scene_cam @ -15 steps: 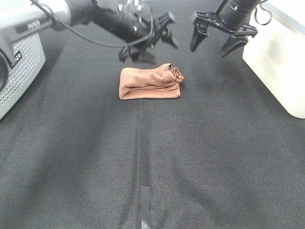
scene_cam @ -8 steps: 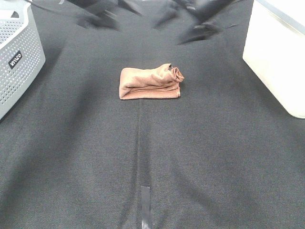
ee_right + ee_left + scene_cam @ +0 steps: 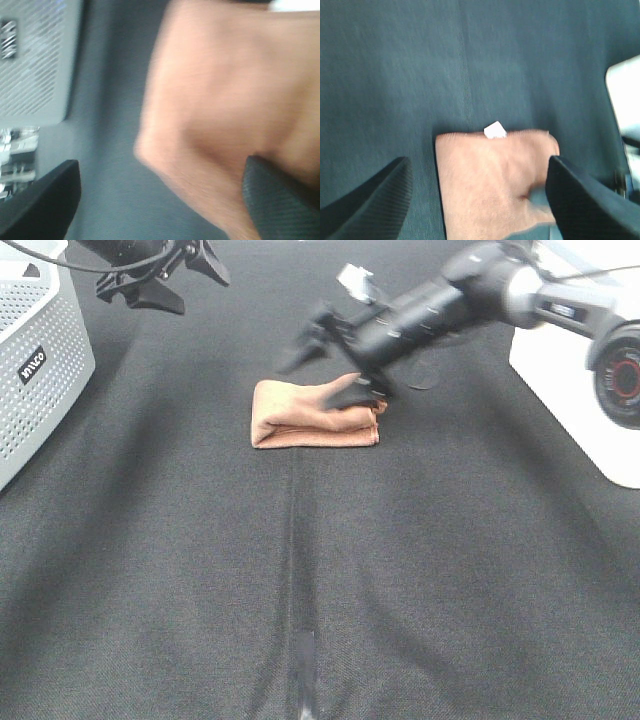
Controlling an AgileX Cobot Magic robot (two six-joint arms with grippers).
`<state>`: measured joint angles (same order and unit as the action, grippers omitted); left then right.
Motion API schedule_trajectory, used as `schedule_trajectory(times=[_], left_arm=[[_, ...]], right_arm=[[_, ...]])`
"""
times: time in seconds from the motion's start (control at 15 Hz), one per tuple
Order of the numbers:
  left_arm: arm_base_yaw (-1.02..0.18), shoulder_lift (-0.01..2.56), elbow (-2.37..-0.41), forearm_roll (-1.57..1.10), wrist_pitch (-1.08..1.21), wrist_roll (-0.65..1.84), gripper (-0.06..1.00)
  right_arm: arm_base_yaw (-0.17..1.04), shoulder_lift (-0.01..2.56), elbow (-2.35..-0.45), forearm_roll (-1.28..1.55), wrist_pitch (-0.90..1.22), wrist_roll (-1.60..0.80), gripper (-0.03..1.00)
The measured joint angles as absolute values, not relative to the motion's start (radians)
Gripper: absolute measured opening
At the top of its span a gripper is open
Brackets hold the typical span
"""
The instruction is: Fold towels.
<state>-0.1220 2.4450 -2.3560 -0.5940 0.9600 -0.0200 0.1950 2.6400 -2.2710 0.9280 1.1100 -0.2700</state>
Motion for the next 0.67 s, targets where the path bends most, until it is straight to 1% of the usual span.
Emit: schedule_trajectory(times=[0.2,0.4,0.6,0.67], left_arm=[[-0.122,2.445,-2.356,-0.595,1.028,-0.020,0.71],[-0.122,2.422,-2.356,-0.569,1.128,-0.020,0.71],[-0.122,2.317,-2.356,-0.489,1.197,-0.020,0.71],[-0.123,2.246,-2.356,-0.417,1.207,-0.020,0.71]], right_arm=[[0.171,2.630,-2.271,0.875,1.174,-0.250,0.82],[0.172,2.551,-2.271,0.690,1.205,-0.210,0.82],[0.171,2.424,-2.271,0.528,1.207,-0.145,0.82],[0.173,2.351,-2.271,0.484,1.210,-0.118,0.82]])
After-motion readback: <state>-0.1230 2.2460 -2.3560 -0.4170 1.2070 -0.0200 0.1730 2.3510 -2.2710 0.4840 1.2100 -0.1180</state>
